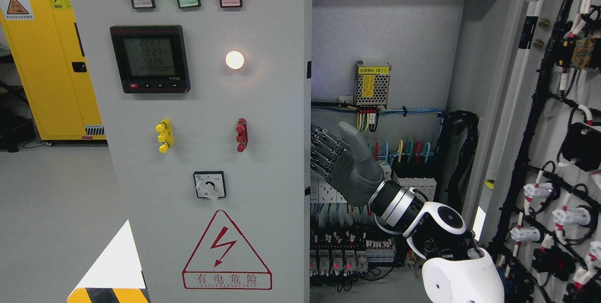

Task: Open door with both hands
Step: 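Pull the indicator-light door open with the right hand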

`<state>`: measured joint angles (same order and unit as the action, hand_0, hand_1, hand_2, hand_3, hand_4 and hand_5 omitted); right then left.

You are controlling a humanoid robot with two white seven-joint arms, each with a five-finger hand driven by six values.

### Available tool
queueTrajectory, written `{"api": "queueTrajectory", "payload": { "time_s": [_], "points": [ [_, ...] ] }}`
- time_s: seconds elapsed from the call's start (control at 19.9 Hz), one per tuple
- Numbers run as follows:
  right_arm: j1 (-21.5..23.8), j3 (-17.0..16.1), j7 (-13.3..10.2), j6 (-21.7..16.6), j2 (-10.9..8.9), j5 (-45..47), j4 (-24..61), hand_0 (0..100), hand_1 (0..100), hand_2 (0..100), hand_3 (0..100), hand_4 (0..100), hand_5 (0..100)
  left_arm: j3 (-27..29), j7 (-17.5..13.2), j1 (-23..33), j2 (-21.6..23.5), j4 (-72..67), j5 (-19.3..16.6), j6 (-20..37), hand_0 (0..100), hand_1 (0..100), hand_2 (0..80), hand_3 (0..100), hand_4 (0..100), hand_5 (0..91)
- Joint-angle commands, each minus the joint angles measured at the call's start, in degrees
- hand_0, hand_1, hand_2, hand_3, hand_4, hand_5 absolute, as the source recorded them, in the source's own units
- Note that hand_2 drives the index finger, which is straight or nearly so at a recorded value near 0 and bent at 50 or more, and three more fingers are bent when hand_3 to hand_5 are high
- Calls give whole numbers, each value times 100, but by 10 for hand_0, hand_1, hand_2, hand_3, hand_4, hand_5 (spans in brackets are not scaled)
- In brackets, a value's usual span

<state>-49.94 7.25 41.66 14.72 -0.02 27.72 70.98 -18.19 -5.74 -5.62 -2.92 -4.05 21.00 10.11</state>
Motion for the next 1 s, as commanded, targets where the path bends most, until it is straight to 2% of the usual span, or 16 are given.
{"api": "queueTrajectory", "payload": {
  "time_s": [0.0,0.25,0.4,0.95],
  "points": [
    [-16,-4,123,-5,72,-3,-14,219,42,0,0,0,0,-1,-15,8,2,-9,1,0,0,0,0,0,0,0],
    [-25,-4,202,-13,72,5,12,219,43,0,0,0,0,-1,-24,8,2,-9,1,0,0,0,0,0,0,0],
    [-34,-4,378,-13,72,5,30,219,44,0,0,0,0,-1,-24,8,2,-9,1,0,0,0,0,0,0,0],
    [63,4,396,-22,37,40,223,218,56,0,0,0,0,-1,-24,8,2,-9,1,0,0,0,0,0,0,0]
  ]
}}
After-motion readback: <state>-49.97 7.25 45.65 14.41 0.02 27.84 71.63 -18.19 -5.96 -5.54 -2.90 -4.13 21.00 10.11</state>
